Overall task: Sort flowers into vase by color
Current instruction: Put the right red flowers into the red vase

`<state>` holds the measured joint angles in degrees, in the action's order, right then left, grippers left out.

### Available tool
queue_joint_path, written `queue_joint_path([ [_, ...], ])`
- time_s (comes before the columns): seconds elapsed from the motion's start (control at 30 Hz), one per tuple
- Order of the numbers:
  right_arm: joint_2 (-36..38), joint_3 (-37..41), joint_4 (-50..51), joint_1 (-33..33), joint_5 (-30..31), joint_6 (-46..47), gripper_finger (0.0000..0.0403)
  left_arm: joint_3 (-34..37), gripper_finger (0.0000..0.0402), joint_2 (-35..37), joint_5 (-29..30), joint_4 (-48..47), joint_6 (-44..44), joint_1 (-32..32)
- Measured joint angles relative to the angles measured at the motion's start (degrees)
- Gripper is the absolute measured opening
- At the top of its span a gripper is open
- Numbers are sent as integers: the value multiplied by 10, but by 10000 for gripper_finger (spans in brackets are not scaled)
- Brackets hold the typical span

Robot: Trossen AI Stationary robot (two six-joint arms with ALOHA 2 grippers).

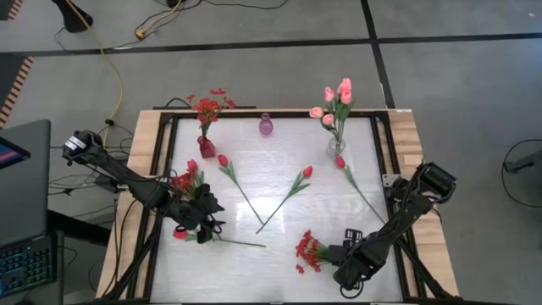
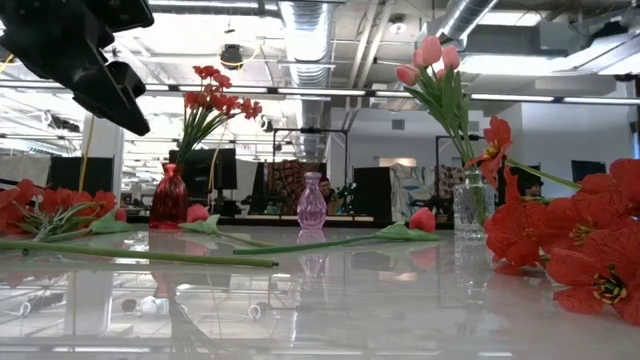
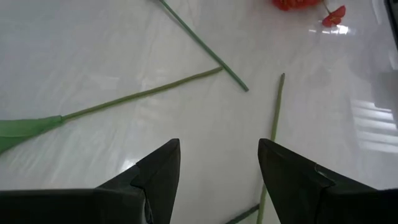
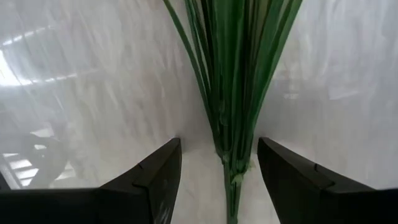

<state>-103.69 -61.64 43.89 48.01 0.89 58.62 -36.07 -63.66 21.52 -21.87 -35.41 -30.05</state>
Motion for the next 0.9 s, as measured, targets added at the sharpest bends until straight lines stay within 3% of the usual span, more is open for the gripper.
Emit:
queue_joint_path([
  [0.2, -6, 0, 1, -5, 2, 4, 216, 0, 203, 0, 3, 0, -12, -15],
  [0.33, -7, -5, 4, -9, 1, 1, 156, 0, 203, 0, 19, 0, -9, -18],
  [0.53, 1, -22, 17, -16, -24, -11, 34, 0, 203, 0, 37, 0, -4, -18],
  [0.63, 28, -26, 7, -17, -13, -15, 32, 0, 203, 0, 38, 4, 0, -18],
  [0.77, 84, -27, -21, -17, 61, -34, 34, 1, 203, 7, 48, 70, 54, -40],
  [0.9, 146, -27, -67, -17, 195, -104, 34, 22, 203, 33, 60, 181, 135, -65],
])
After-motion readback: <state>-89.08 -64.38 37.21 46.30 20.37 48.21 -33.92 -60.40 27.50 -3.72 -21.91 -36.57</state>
